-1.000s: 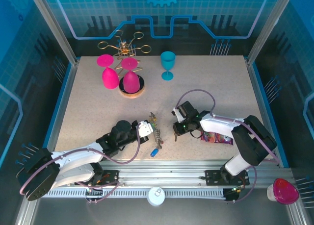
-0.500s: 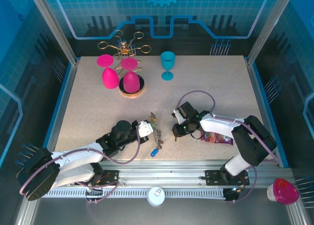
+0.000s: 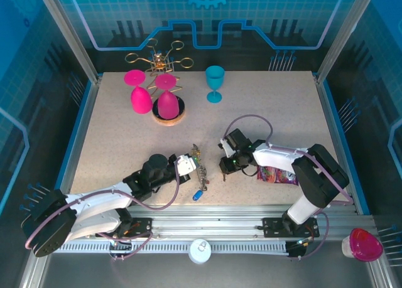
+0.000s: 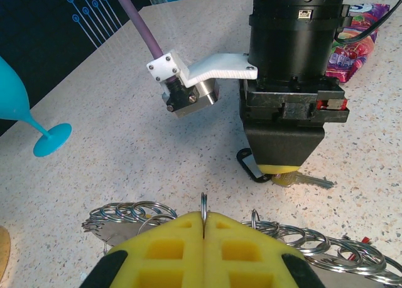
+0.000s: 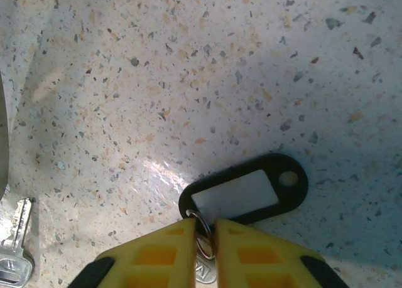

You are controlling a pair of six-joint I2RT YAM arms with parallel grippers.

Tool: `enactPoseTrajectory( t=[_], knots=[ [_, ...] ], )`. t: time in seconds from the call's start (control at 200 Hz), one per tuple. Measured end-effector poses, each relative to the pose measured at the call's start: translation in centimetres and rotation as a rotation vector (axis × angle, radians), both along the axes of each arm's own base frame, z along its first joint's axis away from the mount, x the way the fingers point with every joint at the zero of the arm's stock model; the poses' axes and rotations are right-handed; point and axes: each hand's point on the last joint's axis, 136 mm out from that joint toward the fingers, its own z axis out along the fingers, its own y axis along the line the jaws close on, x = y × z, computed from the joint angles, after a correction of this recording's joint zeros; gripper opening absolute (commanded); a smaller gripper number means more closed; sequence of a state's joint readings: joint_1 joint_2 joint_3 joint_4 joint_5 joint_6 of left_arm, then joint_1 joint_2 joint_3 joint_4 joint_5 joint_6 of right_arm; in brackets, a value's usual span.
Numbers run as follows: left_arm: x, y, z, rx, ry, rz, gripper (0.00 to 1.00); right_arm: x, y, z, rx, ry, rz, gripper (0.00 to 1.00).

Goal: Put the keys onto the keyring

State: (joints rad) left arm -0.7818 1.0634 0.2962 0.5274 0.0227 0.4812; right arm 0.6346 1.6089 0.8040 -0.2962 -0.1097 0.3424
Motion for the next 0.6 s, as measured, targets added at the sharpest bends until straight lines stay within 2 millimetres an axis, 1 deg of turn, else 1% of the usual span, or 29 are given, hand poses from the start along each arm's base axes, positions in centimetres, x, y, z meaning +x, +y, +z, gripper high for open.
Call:
enactPoseTrajectory(
  t=[0.1, 0.545, 0.6],
  knots=[
    [0.0, 0.0, 0.0, 0.0, 0.0, 0.0, 0.0, 0.1, 0.21, 0.23, 0.009, -0.002, 0.0, 0.0],
    [0.0, 0.01, -0.01, 0.01, -0.011, -0.004, 0.0, -0.05, 0.46, 0.58, 0.02, -0.003, 0.006, 0.0],
    [0.0, 0.02, -0.01, 0.01, -0.011, -0.004, 0.0, -0.18, 0.57, 0.52, 0.02, -0.001, 0.011, 0.04]
  ],
)
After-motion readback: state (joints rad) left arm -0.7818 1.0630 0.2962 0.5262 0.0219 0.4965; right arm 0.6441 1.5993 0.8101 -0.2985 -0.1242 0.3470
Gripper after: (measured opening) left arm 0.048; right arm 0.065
